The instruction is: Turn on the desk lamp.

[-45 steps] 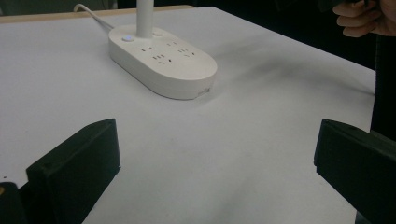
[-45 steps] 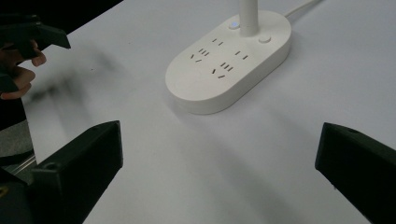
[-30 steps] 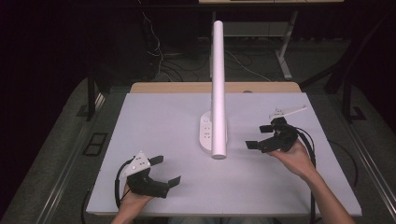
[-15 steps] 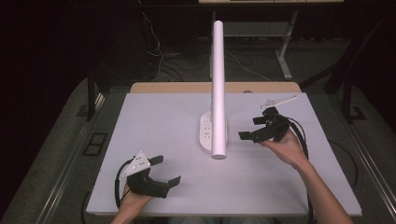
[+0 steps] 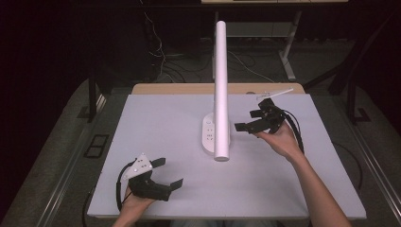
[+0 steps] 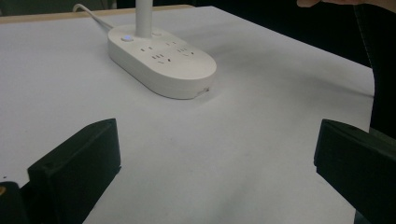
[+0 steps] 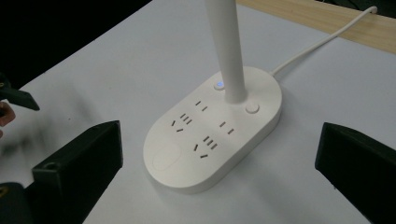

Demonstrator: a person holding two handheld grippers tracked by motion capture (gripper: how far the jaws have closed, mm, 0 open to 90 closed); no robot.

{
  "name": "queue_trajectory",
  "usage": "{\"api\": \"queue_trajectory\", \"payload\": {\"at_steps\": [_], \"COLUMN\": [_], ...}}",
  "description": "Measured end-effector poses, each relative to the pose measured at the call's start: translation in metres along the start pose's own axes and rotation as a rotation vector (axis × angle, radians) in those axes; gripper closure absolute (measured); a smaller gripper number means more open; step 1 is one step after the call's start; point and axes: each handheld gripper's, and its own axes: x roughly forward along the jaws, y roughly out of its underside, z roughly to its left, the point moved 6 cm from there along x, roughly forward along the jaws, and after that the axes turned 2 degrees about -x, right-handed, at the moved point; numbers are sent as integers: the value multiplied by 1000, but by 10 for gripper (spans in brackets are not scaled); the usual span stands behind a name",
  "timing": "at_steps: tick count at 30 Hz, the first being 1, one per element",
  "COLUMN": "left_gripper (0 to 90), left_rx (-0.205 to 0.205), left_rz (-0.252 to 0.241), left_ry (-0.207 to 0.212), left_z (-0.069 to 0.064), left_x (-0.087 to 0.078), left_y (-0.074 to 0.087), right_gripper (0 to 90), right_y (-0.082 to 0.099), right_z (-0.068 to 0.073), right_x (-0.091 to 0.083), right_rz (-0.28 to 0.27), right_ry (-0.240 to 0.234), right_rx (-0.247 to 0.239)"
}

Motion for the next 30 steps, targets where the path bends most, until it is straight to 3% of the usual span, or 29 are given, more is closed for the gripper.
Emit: {"api": "queue_trajectory", "payload": {"at_steps": [8,14,26,30], "left_gripper": [0,0,0,0], "left_rx": [-2,-2,-3,-7], "left_rz": [-3,-8,-11,-15], "left_ry": [-1,-3,-4,-6], "left_z": [0,1,1,2], "left_x": [-1,-3,-3,-4], "left_y": [0,-1,-1,-2], "right_gripper": [14,227,449,526], "right_y": [-5,-8,-9,-7], "right_z": [-9,-19,-36,-44], "right_x": [11,16,29,38], "right_rz": [1,-21,-24,-23], "right_ry": [23,49,82,66], "right_rx": [24,29,68,103]}}
